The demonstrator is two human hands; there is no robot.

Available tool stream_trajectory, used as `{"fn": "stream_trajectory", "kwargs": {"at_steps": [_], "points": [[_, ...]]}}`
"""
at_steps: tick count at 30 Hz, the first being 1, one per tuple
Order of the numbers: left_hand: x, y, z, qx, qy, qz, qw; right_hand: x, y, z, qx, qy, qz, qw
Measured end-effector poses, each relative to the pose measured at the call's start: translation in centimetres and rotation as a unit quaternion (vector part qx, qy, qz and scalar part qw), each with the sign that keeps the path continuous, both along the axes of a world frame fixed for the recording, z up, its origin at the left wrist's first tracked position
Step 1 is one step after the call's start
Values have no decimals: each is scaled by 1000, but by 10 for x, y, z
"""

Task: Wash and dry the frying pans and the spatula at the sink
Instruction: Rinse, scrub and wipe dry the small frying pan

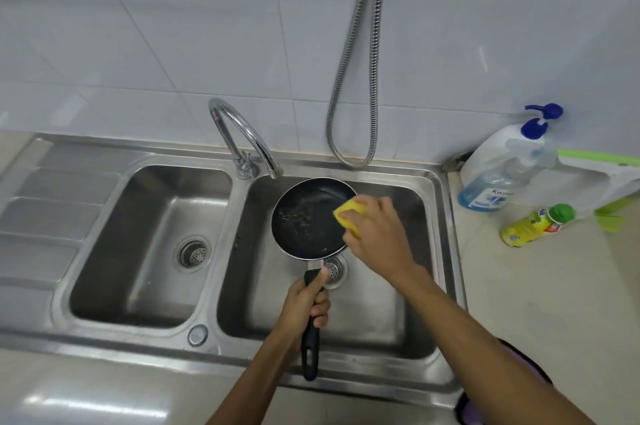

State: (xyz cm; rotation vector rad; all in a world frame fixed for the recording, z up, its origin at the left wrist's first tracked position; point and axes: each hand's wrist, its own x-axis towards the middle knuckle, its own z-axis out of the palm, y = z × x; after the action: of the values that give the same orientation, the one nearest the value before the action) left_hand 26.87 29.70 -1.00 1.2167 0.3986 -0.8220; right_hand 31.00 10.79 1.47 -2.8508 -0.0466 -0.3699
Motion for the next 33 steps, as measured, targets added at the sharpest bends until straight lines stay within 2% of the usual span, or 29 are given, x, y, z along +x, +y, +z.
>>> {"fn": "stream_trajectory", "kwargs": {"at_steps": [2,5,7,9,12,14,18,20,23,25,28,30,33], "points": [[2,8,-2,21,-19,5,1000,26,13,6,1,-6,45,999],[4,19,-1,46,-44,-3,998,47,34,3,0,90,116,989],[6,25,2,58,-63,-20,996,54,50,-6,-26,162,202,966],[7,27,5,63,-77,-41,994,60,61,-19,-66,197,236,949],[4,28,6,79,-89,-54,991,83,62,-25,-102,152,192,964],[2,29,5,86,-92,-44,991,93,51,-19,-133,167,141,967],[6,35,-1,108,-108,-46,987,65,27,-24,-186,196,195,943],[7,35,-3,128,-124,-73,981,37,37,-32,-151,197,223,943],[4,26,-3,129,-123,-106,978,39,63,-32,-66,183,184,963],[3,21,-1,118,-117,-97,981,59,63,-32,-70,149,134,977],[4,28,-2,134,-131,-82,979,72,35,-36,-96,200,72,972],[6,34,-5,151,-141,-87,974,54,20,-38,-118,215,92,965],[6,33,-9,152,-144,-103,972,12,31,-37,-82,223,146,960]]}}
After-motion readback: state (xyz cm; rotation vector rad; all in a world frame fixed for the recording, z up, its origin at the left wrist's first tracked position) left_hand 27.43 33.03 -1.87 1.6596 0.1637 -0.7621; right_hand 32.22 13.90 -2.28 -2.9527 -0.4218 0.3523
